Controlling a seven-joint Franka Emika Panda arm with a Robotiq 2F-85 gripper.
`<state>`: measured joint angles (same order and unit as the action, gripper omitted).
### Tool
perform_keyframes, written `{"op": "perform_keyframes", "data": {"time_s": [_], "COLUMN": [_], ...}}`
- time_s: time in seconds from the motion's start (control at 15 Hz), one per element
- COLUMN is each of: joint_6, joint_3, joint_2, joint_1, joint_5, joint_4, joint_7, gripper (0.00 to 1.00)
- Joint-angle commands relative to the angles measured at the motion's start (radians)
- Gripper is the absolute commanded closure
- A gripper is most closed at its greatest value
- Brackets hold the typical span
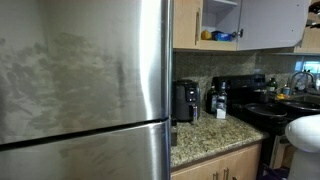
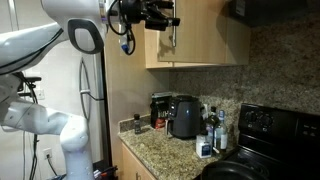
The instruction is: Pick up the bottle from the cabinet and put it on the counter, then close the cabinet door
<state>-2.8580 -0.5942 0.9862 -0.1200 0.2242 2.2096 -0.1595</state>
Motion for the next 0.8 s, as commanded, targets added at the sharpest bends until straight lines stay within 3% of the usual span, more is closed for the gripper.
{"op": "perform_keyframes", "data": {"time_s": [0.0,0.2,0.53,0.73], "joint_6": [0.137,0.237,0.272,0.292], "joint_3": [-0.010,0.016,0.121,0.172], "joint_2": [-0.077,-0.038,0.054,0.114], "joint_1": [0.084,0.090,0.046,0.074], "joint_5": [0.056,0.052,0.044,0.033], "joint_4": [-0.112,-0.089,0.041,0.106], "joint_7": [0.014,0.049,0.059,0.096], "gripper": [0.00,0.00,0.00,0.00]}}
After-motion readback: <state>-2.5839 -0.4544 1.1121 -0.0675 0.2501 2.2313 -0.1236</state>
